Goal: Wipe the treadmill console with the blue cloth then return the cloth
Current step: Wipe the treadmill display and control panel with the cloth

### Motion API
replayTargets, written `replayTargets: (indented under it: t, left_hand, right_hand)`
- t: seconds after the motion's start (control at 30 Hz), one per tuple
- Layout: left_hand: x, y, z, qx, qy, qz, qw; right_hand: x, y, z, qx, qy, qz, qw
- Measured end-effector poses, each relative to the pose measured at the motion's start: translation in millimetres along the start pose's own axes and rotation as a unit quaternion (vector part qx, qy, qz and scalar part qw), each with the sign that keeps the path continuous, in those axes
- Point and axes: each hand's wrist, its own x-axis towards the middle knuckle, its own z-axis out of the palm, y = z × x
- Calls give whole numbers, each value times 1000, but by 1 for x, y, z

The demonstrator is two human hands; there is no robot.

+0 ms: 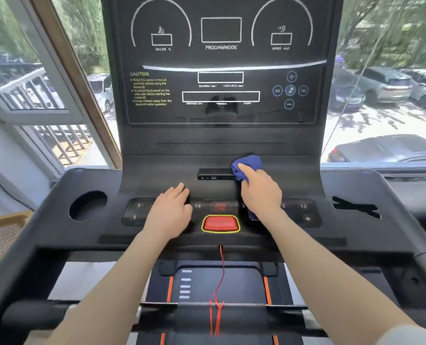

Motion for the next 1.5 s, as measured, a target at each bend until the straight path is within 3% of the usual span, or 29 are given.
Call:
replayTargets:
  t: [0.17,0.33,0.53,0.6,0.7,0.8,0.9,1.07,1.2,1.4,1.5]
  left_hand:
    - [3,8,-2,5,8,-24,1000]
    - [4,21,4,-12,54,-47,997]
    - [0,24,11,-10,62,-60,996]
    - [1,28,12,-26,74,-53,996]
    - [4,40,11,-67,54,-17,996]
    - [0,51,13,-96,59,12,994]
    - [-5,56,19,-72,68,26,995]
    - [-1,63,22,-36,65,25,997]
    - [2,66,28,6,99,23,995]
    - [-7,77,36,36,85,-15,996]
    - [-12,82,36,37,87,2,995]
  right_hand:
    - [14,27,-11,-62,3,-125,990]
    - [27,45,-18,19,85,12,996]
    - [21,7,3,47,-26,-125,991]
    - [24,23,-6,13,-20,-140,990]
    - [21,67,-23,-42,5,-95,995]
    - [11,105,-38,-39,30,13,999]
    - [-2,90,-36,-53,23,61,996]
    - [-38,19,-12,-63,-23,-109,992]
    - [-51,36,-17,-86,-31,-166,982]
    - [-23,134,-52,-129,43,-13,991]
    - [-17,149,-58,-100,44,-12,994]
